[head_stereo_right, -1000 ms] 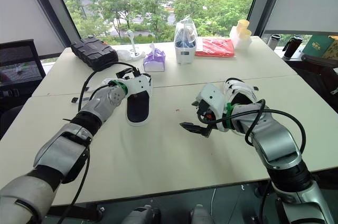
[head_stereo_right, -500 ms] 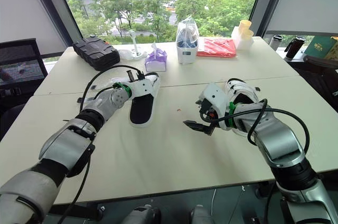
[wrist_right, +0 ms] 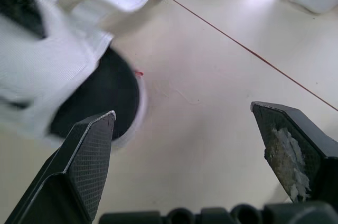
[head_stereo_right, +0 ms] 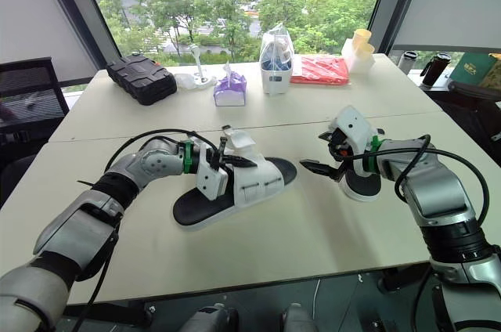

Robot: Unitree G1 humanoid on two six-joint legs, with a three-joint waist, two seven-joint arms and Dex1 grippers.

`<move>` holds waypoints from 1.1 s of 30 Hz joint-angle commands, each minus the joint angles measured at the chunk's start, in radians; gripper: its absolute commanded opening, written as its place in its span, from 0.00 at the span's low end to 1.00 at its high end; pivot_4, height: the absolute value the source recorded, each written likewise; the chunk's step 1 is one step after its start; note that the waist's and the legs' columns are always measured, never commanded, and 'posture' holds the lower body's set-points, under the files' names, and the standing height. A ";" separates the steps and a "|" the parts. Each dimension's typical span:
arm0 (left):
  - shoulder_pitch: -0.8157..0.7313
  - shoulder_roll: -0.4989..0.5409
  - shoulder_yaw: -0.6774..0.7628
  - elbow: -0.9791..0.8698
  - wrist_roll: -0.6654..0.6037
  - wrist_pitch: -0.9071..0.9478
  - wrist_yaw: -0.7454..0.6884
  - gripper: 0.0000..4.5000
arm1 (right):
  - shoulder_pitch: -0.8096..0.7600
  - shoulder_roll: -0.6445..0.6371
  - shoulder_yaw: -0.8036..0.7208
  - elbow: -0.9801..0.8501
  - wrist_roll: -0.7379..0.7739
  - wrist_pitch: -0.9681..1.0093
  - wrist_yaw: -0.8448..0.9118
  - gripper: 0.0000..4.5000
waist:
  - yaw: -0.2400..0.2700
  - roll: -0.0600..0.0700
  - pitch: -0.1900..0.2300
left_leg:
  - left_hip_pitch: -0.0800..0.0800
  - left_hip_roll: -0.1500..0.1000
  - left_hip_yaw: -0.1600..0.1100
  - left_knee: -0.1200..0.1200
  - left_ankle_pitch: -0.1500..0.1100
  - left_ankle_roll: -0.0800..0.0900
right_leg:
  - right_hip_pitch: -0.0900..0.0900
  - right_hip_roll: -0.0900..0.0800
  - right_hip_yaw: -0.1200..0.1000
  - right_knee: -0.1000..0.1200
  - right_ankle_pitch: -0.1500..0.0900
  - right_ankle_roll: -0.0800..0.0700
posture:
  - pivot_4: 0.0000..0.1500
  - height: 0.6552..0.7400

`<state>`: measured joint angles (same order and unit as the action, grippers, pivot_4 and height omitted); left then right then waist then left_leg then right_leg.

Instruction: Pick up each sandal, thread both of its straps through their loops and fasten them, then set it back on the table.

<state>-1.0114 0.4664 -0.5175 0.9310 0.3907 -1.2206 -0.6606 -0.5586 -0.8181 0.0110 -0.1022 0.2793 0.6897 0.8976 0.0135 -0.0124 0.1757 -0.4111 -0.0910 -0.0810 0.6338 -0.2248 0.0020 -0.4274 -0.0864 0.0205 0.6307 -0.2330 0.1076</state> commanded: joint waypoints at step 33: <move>0.339 0.232 0.078 -0.496 -0.597 0.542 -0.308 1.00 | 0.055 0.016 0.121 0.127 -0.099 -0.408 0.165 0.94 | -0.033 0.002 -0.002 | 0.003 0.003 0.000 0.005 -0.001 0.002 | 0.003 0.004 0.002 0.004 0.000 0.001 | 1.00 1.00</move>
<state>-0.6788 0.6868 -0.5009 0.5425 -0.0871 -0.8120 -0.9304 -0.4991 -0.8068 0.1296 0.0166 0.1903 0.3442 1.0421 -0.0198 -0.0102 0.1740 -0.4085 -0.0884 -0.0813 0.6388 -0.2260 0.0041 -0.4247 -0.0829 0.0222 0.6345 -0.2326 0.1082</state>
